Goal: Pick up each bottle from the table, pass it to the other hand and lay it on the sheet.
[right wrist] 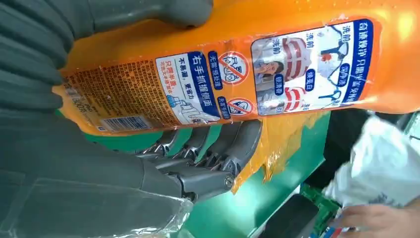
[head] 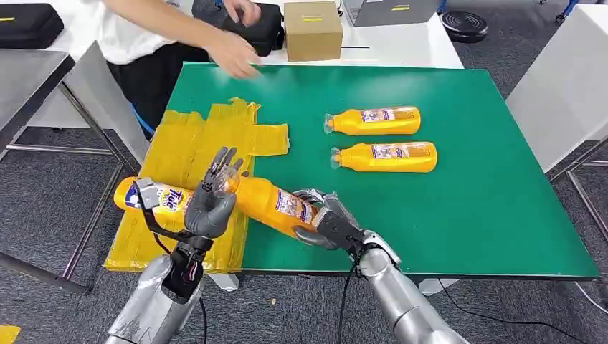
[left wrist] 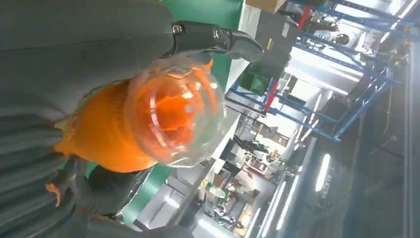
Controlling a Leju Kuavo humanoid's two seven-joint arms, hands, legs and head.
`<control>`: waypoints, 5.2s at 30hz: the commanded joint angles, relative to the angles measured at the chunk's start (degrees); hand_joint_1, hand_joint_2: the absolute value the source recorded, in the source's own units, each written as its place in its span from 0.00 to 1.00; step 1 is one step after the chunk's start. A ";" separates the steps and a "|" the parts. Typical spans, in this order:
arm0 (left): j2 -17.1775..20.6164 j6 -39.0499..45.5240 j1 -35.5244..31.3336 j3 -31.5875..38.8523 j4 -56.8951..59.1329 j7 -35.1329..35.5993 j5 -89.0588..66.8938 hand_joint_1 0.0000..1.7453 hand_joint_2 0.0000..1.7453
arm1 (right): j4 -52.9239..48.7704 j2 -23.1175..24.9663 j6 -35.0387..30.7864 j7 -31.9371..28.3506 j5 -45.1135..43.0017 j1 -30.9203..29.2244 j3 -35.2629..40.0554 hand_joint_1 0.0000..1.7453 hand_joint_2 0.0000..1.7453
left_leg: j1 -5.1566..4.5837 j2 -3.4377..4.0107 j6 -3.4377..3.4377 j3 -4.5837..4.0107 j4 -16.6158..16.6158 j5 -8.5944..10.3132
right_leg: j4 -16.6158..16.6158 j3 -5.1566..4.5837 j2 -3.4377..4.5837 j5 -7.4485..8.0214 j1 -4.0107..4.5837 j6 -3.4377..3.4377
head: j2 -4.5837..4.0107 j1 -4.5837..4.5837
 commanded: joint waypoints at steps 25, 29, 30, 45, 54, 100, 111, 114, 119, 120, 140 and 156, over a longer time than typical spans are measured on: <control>-2.42 7.67 -8.46 -6.62 10.22 0.14 -5.38 0.00 1.00 | 4.02 3.64 2.87 -0.17 -1.20 -2.38 1.45 1.00 1.00 | 0.11 0.03 -0.14 0.26 0.07 -0.16 | 0.04 0.27 -0.02 -0.15 0.13 -0.13 | 0.00 0.00; -2.36 7.65 -8.42 -6.58 10.26 0.13 -5.35 0.00 1.00 | 4.07 3.54 2.86 -0.17 -1.21 -2.35 1.41 1.00 1.00 | 0.09 0.07 -0.12 0.25 0.06 -0.15 | 0.04 0.25 0.01 -0.13 0.10 -0.11 | 0.00 -0.02; -2.46 8.25 -8.39 -6.37 10.29 -0.01 -5.78 0.00 1.00 | 4.65 3.44 2.95 -0.08 -1.05 -2.58 1.88 1.00 1.00 | 0.09 0.04 -0.11 0.25 0.04 -0.13 | 0.02 0.25 -0.01 -0.13 0.10 -0.10 | 0.00 0.00; -2.01 9.63 -10.49 -4.41 13.73 -0.91 -6.72 0.00 1.00 | 10.38 3.12 3.64 2.15 2.59 -3.82 6.42 1.00 1.00 | 0.10 0.10 -0.13 0.30 0.04 -0.16 | 0.02 0.29 0.04 -0.13 0.11 -0.12 | 0.00 -0.02; 0.13 9.00 -9.79 -2.81 14.19 -2.57 -8.59 0.00 1.00 | 13.79 1.71 4.15 4.76 4.38 -4.38 6.33 1.00 1.00 | 0.11 0.10 -0.15 0.40 -0.05 -0.11 | -0.05 0.37 0.01 -0.11 0.11 -0.13 | 0.00 -0.02; 0.95 9.14 -4.51 1.36 8.15 -0.33 -21.53 1.00 1.00 | 3.47 4.34 -2.66 2.80 -7.26 -1.04 -5.56 0.00 0.00 | 0.05 0.14 -0.19 0.83 -0.08 -0.04 | -0.05 0.79 0.11 -0.04 0.06 -0.13 | 0.00 -0.02; 0.12 8.26 -4.24 1.70 2.60 -1.22 -15.13 1.00 1.00 | 5.90 3.56 -3.34 2.27 -9.37 -2.16 -5.60 0.00 0.00 | 0.04 0.02 -0.15 0.54 -0.02 0.01 | 0.00 0.53 0.00 -0.02 0.04 -0.10 | 0.00 -0.02; 0.06 8.28 -4.25 1.59 2.42 -1.21 -15.17 1.00 1.00 | 5.97 3.47 -3.35 2.27 -9.38 -2.13 -5.62 0.00 0.00 | 0.06 0.03 -0.15 0.50 -0.02 0.01 | -0.02 0.49 0.01 -0.03 0.06 -0.10 | 0.00 -0.02; 0.13 8.28 -4.16 1.61 2.46 -1.21 -15.16 1.00 1.00 | 5.98 3.49 -3.35 2.26 -9.38 -2.12 -5.61 0.00 0.00 | 0.07 0.05 -0.17 0.45 -0.03 -0.02 | -0.02 0.43 0.02 -0.04 0.07 -0.11 | 0.00 0.00; 0.13 8.28 -4.16 1.61 2.46 -1.21 -15.16 1.00 1.00 | 5.98 3.49 -3.35 2.26 -9.38 -2.12 -5.61 0.00 0.00 | 0.04 0.04 -0.14 0.41 -0.04 0.01 | -0.02 0.39 0.01 -0.03 0.05 -0.09 | 0.00 -0.02; 0.13 8.28 -4.16 1.61 2.46 -1.21 -15.16 1.00 1.00 | 5.98 3.49 -3.35 2.26 -9.38 -2.12 -5.61 0.00 0.00 | 0.07 0.05 -0.17 0.37 -0.01 -0.03 | -0.01 0.35 0.01 -0.06 0.08 -0.12 | 0.00 0.00; 0.13 8.28 -4.16 1.61 2.46 -1.21 -15.16 1.00 1.00 | 5.98 3.49 -3.35 2.26 -9.38 -2.12 -5.61 0.00 0.00 | 0.09 0.05 -0.19 0.37 0.00 -0.05 | -0.01 0.36 0.01 -0.07 0.10 -0.13 | 0.00 0.00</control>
